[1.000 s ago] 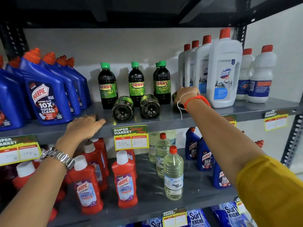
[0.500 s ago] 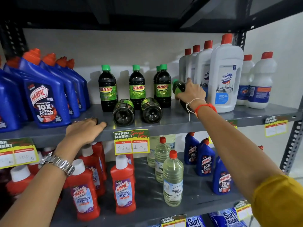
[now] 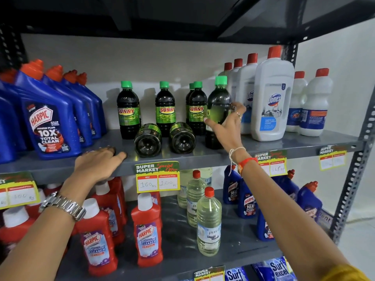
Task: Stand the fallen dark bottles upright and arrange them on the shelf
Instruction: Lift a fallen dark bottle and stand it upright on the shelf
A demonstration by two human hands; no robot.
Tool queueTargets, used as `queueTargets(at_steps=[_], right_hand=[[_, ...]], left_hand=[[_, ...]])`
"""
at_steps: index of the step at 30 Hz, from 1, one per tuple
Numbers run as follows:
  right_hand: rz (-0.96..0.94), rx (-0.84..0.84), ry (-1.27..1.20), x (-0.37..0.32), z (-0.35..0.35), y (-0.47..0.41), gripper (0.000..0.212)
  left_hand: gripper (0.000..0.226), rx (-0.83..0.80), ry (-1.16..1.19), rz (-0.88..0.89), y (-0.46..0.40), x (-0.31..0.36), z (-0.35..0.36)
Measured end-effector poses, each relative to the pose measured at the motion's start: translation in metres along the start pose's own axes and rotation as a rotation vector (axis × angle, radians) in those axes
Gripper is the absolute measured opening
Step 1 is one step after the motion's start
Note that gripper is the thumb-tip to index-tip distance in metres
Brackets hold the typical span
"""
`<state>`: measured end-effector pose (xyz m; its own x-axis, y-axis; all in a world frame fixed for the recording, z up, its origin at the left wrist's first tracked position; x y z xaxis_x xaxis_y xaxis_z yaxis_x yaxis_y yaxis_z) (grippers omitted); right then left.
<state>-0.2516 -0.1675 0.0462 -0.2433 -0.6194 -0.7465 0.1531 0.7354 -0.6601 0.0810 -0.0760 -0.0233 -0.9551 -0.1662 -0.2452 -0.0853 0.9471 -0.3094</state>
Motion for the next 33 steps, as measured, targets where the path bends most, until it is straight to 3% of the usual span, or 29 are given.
queueTargets(at_steps=[3,5,8,11,13,17,21,26,30,33], right_hand=[[0.01,-0.045,0.023,0.002,0.003,0.003,0.066],[0.026,-0.065,0.009,0.001,0.002,0.001,0.072],[0.009,-0.036,0.035,-0.001,-0.001,0.002,0.089],[-0.008,0.068,0.308,0.002,-0.004,0.006,0.103],[-0.016,0.073,0.402,0.004,-0.003,0.006,0.103],[0.065,-0.014,0.275,0.014,-0.006,0.0,0.092],[0.319,-0.219,-0.014,0.034,-0.003,-0.008,0.079],[0.453,-0.367,-0.202,0.049,0.002,-0.012,0.076],[0.259,-0.196,0.248,0.029,-0.002,-0.008,0.105],[0.147,-0.054,0.364,0.019,-0.002,-0.003,0.107]], left_hand=[[0.051,-0.01,0.006,0.001,-0.001,-0.001,0.002],[0.054,-0.002,0.007,0.007,0.0,-0.001,0.002],[0.07,0.025,0.049,0.001,0.001,0.0,-0.002],[0.097,0.041,0.122,-0.021,0.003,-0.001,-0.006],[0.096,0.054,0.117,-0.023,0.004,-0.001,-0.007],[0.084,0.048,0.072,-0.013,0.005,0.001,-0.009],[0.046,-0.005,0.016,-0.025,0.007,0.005,-0.007],[0.046,-0.015,0.025,-0.028,0.009,0.006,-0.01],[0.046,-0.008,0.019,-0.046,0.011,0.007,-0.013],[0.046,-0.009,0.022,-0.05,0.013,0.008,-0.014]])
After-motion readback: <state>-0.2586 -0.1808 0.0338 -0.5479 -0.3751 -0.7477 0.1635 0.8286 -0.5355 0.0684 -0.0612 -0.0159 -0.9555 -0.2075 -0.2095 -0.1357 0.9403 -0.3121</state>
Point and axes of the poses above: each hand's wrist, its own y-axis away from the middle knuckle, its own z-axis out of the palm, x = y × z, the point moved 8 cm from there along -y, towards the middle knuckle, and after that the axes turned 5 degrees about z, right-handed, at the moved point
